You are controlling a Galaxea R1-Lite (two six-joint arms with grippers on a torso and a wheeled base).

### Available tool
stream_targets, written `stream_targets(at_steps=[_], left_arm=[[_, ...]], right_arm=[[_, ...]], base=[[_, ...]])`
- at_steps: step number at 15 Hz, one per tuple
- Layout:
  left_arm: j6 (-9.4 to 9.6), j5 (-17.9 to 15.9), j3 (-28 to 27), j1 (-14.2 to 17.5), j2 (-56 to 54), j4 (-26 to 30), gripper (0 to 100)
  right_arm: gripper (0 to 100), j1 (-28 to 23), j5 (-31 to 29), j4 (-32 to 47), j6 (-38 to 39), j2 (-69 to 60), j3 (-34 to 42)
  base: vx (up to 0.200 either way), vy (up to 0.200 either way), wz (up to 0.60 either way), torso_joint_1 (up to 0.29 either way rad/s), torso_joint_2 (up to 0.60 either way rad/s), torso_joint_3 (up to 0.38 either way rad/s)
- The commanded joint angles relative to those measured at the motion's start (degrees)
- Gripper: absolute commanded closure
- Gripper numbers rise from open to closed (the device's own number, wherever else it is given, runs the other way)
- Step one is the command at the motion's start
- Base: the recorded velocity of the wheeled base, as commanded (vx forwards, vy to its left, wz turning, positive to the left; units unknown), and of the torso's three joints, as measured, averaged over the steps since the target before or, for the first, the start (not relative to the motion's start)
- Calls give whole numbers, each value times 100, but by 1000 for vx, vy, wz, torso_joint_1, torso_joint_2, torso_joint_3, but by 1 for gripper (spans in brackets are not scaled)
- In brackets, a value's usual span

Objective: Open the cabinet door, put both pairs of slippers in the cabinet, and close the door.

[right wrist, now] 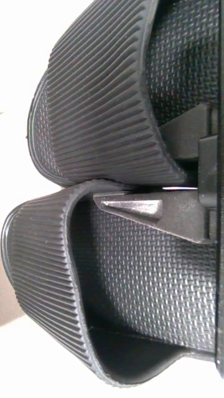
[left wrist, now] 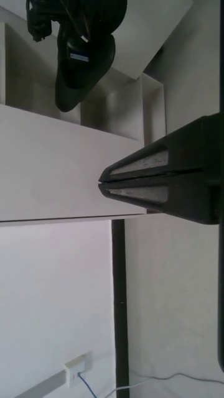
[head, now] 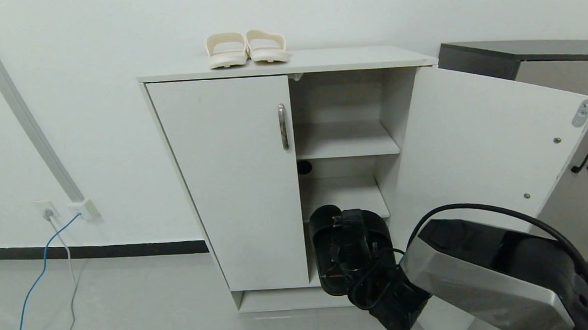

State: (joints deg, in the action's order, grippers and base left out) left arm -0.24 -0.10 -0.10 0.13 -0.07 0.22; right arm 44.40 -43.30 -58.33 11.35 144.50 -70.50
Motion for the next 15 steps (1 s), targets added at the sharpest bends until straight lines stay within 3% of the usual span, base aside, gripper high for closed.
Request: stream_targets(at_steps=[1,6,11,15], left_arm=[[-2,1,1,4,7,4,100],[7,1,1,4,7,-4,100],[7,10,1,4,7,-4,100],[7,1,1,4,7,-4,100]], right_arm=[[100,7,-12,-3,-1,52,-25],[100,-28,-29,-64,8,272,-157],[100,-160,-38,-1304,-739,360,-113],[100,-177,-38,-1453,-819,316,-104]], base=[[0,0,0,7,2,-193],[0,0,0,2,1,-193],[0,0,0,3,1,-201],[0,0,0,3,2,-74]])
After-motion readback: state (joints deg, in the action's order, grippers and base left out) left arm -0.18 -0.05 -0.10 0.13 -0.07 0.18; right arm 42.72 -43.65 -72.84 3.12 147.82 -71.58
